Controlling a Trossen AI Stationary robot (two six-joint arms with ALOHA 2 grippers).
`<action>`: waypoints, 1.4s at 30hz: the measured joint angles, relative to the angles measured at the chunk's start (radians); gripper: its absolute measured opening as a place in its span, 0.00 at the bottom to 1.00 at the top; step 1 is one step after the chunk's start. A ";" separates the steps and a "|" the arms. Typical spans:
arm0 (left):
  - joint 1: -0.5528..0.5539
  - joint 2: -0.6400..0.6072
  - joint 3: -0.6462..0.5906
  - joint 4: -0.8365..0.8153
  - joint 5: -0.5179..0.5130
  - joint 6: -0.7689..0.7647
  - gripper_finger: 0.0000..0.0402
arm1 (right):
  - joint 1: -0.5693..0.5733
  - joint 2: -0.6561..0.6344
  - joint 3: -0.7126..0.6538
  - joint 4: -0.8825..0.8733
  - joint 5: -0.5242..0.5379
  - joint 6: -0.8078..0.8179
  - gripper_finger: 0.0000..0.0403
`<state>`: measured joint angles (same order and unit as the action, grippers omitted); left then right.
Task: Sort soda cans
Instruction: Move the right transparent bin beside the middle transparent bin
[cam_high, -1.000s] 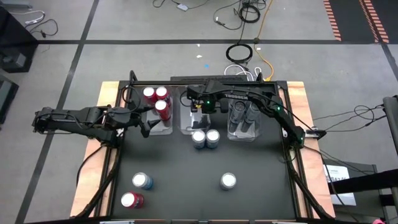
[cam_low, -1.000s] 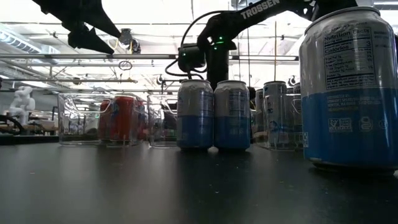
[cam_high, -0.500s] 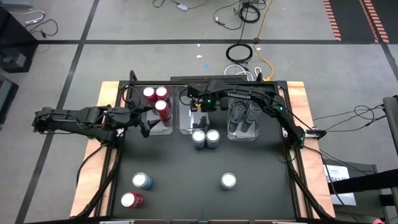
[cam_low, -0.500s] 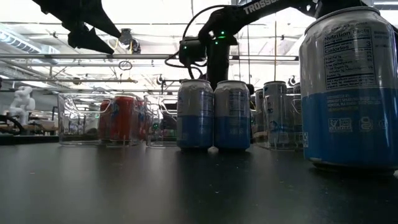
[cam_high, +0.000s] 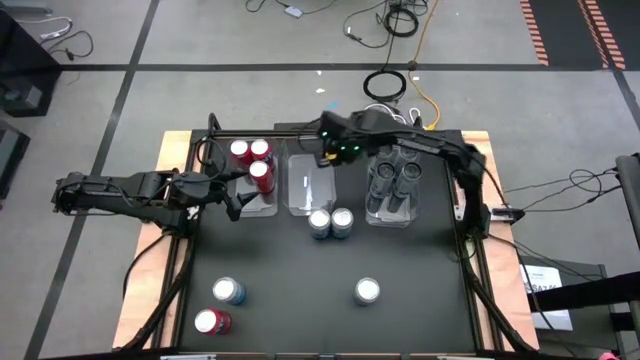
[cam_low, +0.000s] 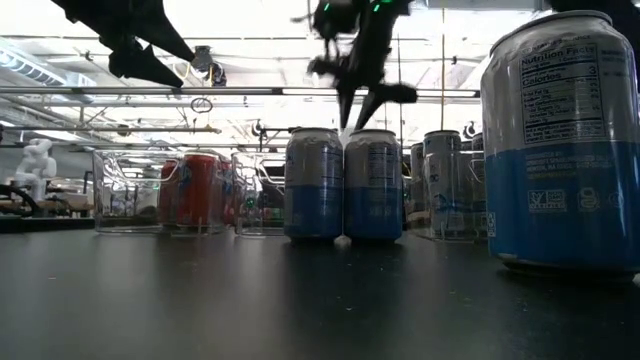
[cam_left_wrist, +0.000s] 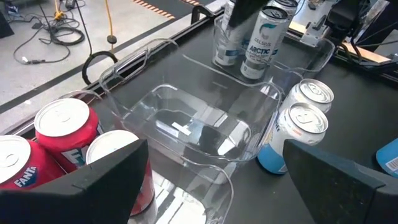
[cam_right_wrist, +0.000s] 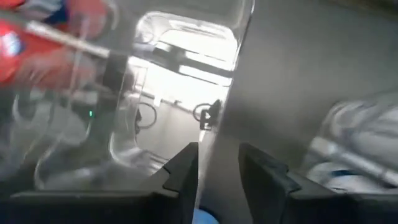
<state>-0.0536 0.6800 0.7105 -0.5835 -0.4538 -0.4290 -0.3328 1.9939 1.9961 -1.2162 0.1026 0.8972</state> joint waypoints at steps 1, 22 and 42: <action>0.000 0.000 0.000 0.000 0.000 0.000 0.95 | 0.000 -0.026 0.000 -0.011 0.000 -0.038 0.27; 0.000 0.000 0.000 0.002 0.000 -0.003 0.95 | 0.352 -0.616 -0.521 -0.204 -0.022 0.382 0.12; 0.000 0.000 0.001 0.117 0.000 -0.011 0.95 | 0.167 -1.298 -1.251 -0.077 0.137 0.568 0.02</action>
<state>-0.0536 0.6804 0.7113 -0.4662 -0.4538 -0.4402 -0.1662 0.6959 0.7452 -1.2934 0.2394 1.4657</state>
